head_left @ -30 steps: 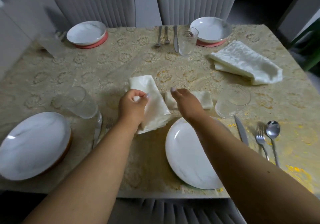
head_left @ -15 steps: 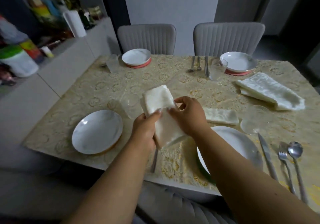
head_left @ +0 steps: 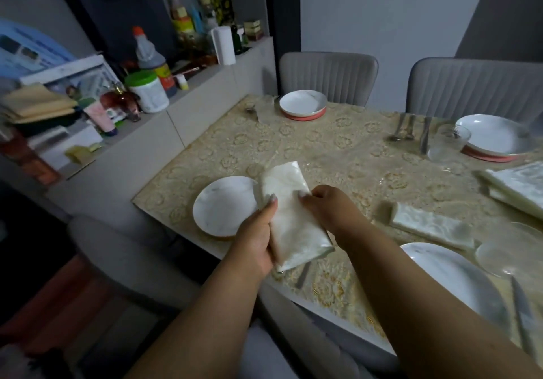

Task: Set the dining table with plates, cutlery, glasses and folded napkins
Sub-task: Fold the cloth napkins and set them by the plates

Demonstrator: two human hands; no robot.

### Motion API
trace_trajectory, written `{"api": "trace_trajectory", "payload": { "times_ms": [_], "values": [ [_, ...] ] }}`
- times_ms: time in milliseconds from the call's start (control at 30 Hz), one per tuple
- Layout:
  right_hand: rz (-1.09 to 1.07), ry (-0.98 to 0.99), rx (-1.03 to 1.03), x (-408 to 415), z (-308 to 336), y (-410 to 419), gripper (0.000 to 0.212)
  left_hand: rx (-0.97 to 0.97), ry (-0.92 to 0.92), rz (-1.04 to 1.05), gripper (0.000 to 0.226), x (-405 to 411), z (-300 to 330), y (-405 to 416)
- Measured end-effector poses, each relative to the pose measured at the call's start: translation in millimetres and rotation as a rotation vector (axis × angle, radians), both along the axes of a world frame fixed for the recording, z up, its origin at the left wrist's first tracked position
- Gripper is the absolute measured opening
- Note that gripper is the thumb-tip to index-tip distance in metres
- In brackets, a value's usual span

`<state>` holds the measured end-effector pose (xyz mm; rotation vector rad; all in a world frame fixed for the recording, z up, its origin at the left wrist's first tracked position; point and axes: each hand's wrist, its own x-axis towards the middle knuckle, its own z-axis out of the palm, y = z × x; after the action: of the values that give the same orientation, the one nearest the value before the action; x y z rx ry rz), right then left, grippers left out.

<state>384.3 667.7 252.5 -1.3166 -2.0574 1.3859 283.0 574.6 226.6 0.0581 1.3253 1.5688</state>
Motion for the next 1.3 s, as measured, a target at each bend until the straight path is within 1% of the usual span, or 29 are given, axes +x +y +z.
{"api": "trace_trajectory", "payload": {
  "times_ms": [67,133,267,333,400,433,500,533,567,633,700,767,833,933,1000,1067,1100,1133,1233,1267,1300],
  "values": [
    [-0.011,0.030,-0.033,-6.6,-2.5,-1.9,0.029,-0.021,0.002,0.036,0.051,-5.3,-4.2,-3.1],
    [-0.004,0.039,-0.065,-14.4,-5.3,-4.9,0.029,-0.043,-0.014,0.064,0.055,-11.4,-9.5,-6.2],
    [0.086,-0.026,-0.034,-36.2,-9.6,-8.9,0.036,-0.088,-0.016,0.088,0.041,-30.2,-12.1,-13.3],
    [0.109,-0.026,-0.050,-51.6,-10.2,-11.2,0.040,-0.101,-0.001,0.075,0.035,-45.6,-12.5,-16.5],
    [0.092,-0.016,-0.074,-69.7,-10.7,-13.5,0.036,-0.134,0.041,0.076,0.031,-66.4,-14.4,-18.9],
    [0.054,0.021,-0.131,-80.6,-12.9,-13.5,0.027,-0.139,0.062,0.069,0.029,-78.4,-16.8,-19.2],
    [-0.061,0.169,-0.346,-104.2,-15.9,-15.4,0.009,-0.153,0.114,0.082,0.026,-105.5,-22.7,-20.7],
    [-0.124,0.238,-0.433,-116.4,-19.1,-14.9,0.006,-0.176,0.142,0.103,0.025,-119.8,-25.3,-22.2],
    [-0.181,0.286,-0.488,-128.8,-23.1,-13.9,0.007,-0.189,0.158,0.118,0.026,-135.4,-27.8,-24.1],
    [-0.303,0.406,-0.600,-154.1,-28.7,-10.7,0.022,-0.230,0.178,0.153,0.029,-168.6,-32.1,-29.2],
    [-0.414,0.535,-0.708,-179.7,-30.3,-8.9,0.030,-0.266,0.191,0.195,0.030,-200.2,-35.2,-34.6],
    [-0.494,0.645,-0.749,-203.1,-32.8,-5.4,0.029,-0.286,0.204,0.222,0.030,-228.6,-37.4,-39.6],
    [-0.552,0.739,-0.768,-222.0,-34.2,-0.5,0.021,-0.286,0.210,0.242,0.022,-250.5,-38.9,-41.9],
    [-0.673,0.788,-0.815,-246.2,-40.7,10.6,0.006,-0.255,0.186,0.250,0.019,-272.1,-40.1,-38.1],
    [-0.745,0.801,-0.849,-261.6,-49.7,18.6,0.009,-0.252,0.177,0.230,0.021,-283.1,-40.2,-33.0],
    [-0.821,0.816,-0.881,-275.4,-62.2,28.2,0.022,-0.250,0.165,0.202,0.023,-293.0,-43.0,-26.5],
    [-0.862,0.810,-0.893,-281.5,-69.2,33.5,0.025,-0.248,0.160,0.192,0.023,-298.0,-46.2,-22.1],
    [-0.892,0.818,-0.911,-287.1,-75.3,38.1,0.024,-0.247,0.154,0.181,0.025,-302.5,-49.0,-17.7],
    [-0.933,0.840,-0.956,-301.4,-92.1,53.6,0.006,-0.260,0.112,0.151,0.027,-313.3,-58.9,-4.4],
    [-0.955,0.853,-0.971,-305.6,-97.5,58.9,0.007,-0.258,0.096,0.142,0.027,-316.8,-62.4,0.5],
    [-0.975,0.861,-0.991,-309.1,-104.3,65.0,0.015,-0.256,0.073,0.138,0.028,-319.7,-65.2,5.7]
  ]
}}
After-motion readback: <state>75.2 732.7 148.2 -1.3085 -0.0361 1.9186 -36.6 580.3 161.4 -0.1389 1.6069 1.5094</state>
